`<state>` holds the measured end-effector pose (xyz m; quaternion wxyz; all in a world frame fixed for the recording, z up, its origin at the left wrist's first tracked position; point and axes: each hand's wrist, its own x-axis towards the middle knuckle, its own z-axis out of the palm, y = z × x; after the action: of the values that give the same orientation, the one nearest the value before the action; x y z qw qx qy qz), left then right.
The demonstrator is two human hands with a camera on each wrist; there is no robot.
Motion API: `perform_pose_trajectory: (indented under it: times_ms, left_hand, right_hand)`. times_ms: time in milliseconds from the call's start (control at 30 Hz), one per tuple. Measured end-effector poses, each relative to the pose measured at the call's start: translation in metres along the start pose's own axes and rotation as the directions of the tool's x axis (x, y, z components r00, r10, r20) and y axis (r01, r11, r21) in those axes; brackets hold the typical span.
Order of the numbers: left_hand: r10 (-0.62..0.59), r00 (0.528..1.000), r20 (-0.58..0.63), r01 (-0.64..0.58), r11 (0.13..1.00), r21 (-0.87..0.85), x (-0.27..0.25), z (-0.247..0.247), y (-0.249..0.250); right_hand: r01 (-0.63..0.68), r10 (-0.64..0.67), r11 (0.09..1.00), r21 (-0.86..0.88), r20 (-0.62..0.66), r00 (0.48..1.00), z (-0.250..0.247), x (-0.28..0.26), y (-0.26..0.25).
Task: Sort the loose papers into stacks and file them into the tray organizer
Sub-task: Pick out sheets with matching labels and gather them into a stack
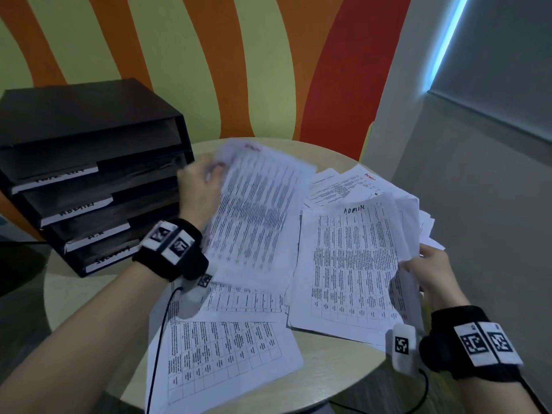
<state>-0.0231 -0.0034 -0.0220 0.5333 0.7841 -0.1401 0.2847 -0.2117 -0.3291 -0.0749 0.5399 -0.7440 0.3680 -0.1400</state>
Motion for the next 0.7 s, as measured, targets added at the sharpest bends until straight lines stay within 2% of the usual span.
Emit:
perform_pose_trajectory:
  times_ms: [100,167,233,333,400,500,600,700]
  left_hand:
    - [-0.024,0.997,-0.069,0.008,0.972,-0.234,0.027,-0.010,0.021]
    - [-0.086,0.996,-0.027,0.070,0.926,-0.370,0.035,-0.010,0.031]
    - [-0.131,0.990,0.055,0.142,0.901,-0.411,0.033,-0.001,0.035]
    - [-0.226,0.950,0.217,0.281,0.922,-0.266,0.010,0.024,0.030]
    - [-0.308,0.896,0.321,0.372,0.914,-0.162,-0.010,0.044,0.019]
    - [-0.369,0.798,0.477,0.425,0.905,-0.011,-0.031,0.070,0.004]
    - [-0.442,0.763,0.472,0.503,0.864,-0.004,-0.041,0.084,0.000]
    - [-0.453,0.761,0.465,0.537,0.841,-0.059,-0.046,0.090,0.000]
  right_hand:
    - [0.024,-0.024,0.999,0.032,-0.022,0.999,0.001,0.001,0.000]
    - [0.036,-0.034,0.996,0.079,-0.029,0.999,0.001,0.000,-0.001]
    - [0.059,-0.057,0.988,0.141,-0.019,0.998,0.001,-0.002,-0.005]
    - [0.089,-0.097,0.966,0.243,0.021,0.995,0.002,-0.005,-0.013]
    - [0.092,-0.115,0.955,0.283,0.066,0.991,0.005,-0.008,-0.019]
    - [0.071,-0.127,0.938,0.339,0.145,0.981,0.014,-0.011,-0.024]
    - [0.035,-0.121,0.914,0.405,0.190,0.974,0.026,-0.010,-0.024]
    - [0.105,-0.175,0.953,0.283,0.234,0.956,0.033,-0.010,-0.017]
